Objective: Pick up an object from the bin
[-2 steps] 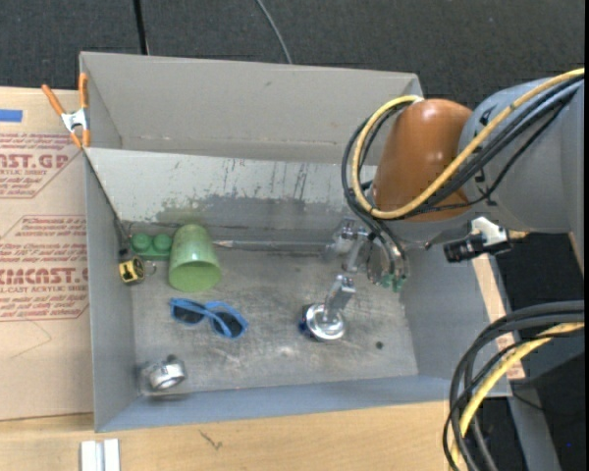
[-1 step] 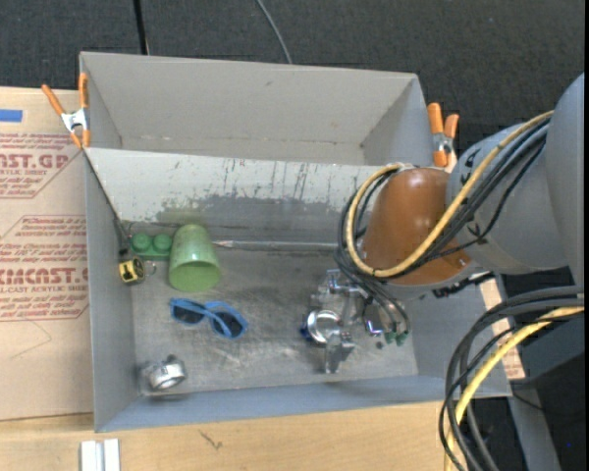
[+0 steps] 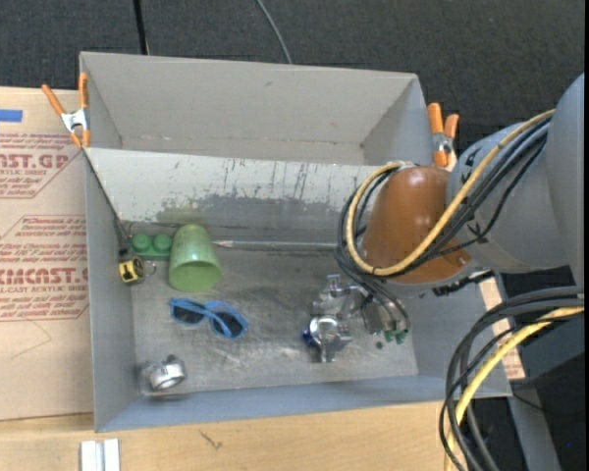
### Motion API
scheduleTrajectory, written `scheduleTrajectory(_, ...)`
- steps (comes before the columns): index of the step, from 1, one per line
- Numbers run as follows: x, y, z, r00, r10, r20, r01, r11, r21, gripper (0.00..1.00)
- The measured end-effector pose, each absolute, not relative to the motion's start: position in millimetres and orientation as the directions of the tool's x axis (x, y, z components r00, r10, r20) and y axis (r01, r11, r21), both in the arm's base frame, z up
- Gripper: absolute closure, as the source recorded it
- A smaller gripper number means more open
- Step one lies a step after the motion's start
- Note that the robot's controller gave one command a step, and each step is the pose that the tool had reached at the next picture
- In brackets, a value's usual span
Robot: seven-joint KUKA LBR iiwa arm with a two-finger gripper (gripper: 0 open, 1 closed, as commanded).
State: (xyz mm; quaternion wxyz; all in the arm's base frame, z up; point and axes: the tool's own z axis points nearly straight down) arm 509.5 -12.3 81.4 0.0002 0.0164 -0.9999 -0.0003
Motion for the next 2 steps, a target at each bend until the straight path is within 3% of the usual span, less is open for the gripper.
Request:
scheduleTrajectory(1,511.7,-32,196,-0.999,-0.043,-0.009,-0.043,0.999,-0.001,1.00)
scheduleTrajectory(2,482.4,-104,272,-0.940,-0.342,-0.005,-0.342,0.940,-0.005,1.00)
